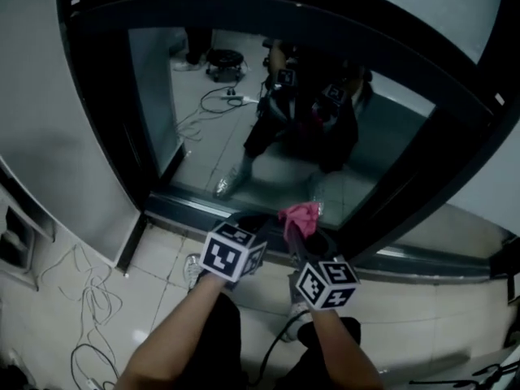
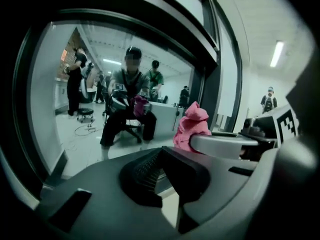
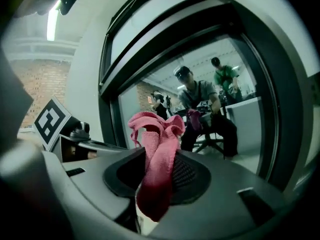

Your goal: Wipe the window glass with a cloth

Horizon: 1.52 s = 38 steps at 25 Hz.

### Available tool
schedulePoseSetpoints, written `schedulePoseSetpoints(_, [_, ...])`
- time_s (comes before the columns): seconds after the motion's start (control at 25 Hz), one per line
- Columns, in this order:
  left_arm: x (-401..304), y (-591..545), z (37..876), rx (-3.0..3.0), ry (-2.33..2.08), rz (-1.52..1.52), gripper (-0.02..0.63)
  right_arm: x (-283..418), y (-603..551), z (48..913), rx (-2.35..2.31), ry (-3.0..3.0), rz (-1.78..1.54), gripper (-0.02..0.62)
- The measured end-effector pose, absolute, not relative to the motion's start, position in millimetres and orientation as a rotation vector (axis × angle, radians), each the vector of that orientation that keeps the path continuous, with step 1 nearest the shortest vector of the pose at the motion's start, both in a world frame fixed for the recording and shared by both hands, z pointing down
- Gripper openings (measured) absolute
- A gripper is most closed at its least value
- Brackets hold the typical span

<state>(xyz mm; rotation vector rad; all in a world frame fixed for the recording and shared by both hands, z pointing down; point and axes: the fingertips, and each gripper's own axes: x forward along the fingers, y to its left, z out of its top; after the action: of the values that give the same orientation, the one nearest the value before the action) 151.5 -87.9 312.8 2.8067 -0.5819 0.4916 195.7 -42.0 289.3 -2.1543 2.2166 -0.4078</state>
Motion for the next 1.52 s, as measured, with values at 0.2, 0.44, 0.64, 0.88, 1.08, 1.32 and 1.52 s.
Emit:
schedulePoseSetpoints(0.2, [147,-57,252,2.875,-0.596,0.414,0.005,188,-1,237,-2.127,2.208,-0.302,0.118])
schedulePoseSetpoints(0.44, [131,-7,205,2.918,-0.590,0.299,0.005,175,46,184,-2.085,2.250,-0.172,0.123])
schedulePoseSetpoints(0.64, [118,40,179,2.971,-0.552,0.256,0.005,167,89,157,-2.068,2.276,-0.082,0.126])
schedulePoseSetpoints(0.88, [105,70,163,3.026,-0.558,0.213,0.005,159,119,151,-2.063,2.332,-0.029,0.126])
schedulePoseSetpoints(1.08, [103,90,168,3.010,-0.529,0.196,0.005,153,133,159,-2.065,2.375,-0.010,0.126])
schedulePoseSetpoints(1.32, [113,108,184,2.998,-0.523,0.242,0.005,153,144,164,-2.050,2.396,-0.022,0.126])
schedulePoseSetpoints(1.52, [115,115,186,3.002,-0.538,0.239,0.005,150,150,164,-2.018,2.407,-0.042,0.124])
